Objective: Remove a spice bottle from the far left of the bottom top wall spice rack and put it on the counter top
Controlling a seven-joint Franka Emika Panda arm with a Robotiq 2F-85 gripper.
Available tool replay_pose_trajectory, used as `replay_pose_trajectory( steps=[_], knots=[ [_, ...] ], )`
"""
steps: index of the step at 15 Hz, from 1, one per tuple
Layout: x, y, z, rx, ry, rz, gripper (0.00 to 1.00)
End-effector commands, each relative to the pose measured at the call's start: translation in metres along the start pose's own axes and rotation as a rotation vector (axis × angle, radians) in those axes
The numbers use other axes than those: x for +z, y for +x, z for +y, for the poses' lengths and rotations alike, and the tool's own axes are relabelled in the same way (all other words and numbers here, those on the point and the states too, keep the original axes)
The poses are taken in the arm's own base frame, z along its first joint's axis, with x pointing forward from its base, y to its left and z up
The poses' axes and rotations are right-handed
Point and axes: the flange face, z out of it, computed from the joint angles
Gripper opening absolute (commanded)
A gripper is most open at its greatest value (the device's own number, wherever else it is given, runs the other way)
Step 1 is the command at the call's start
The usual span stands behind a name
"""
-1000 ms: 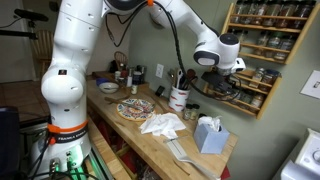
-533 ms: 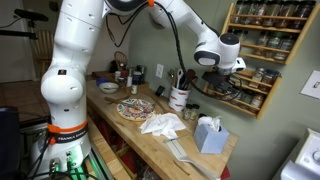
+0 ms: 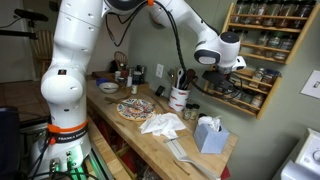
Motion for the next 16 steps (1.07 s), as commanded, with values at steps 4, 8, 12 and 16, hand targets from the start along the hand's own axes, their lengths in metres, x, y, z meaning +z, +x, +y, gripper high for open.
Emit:
replay_pose_trajectory(
  steps=[4,8,12,16],
  knots=[
    [-0.026,0.001,-0.006,-0.001,0.016,0.010,0.24],
    [-0.039,0.001,-0.008,0.003,0.015,0.020,0.24],
    [-0.049,-0.002,-0.009,0.017,0.017,0.022,0.24],
    [-0.062,-0.004,-0.009,0.032,0.019,0.031,0.24]
  ],
)
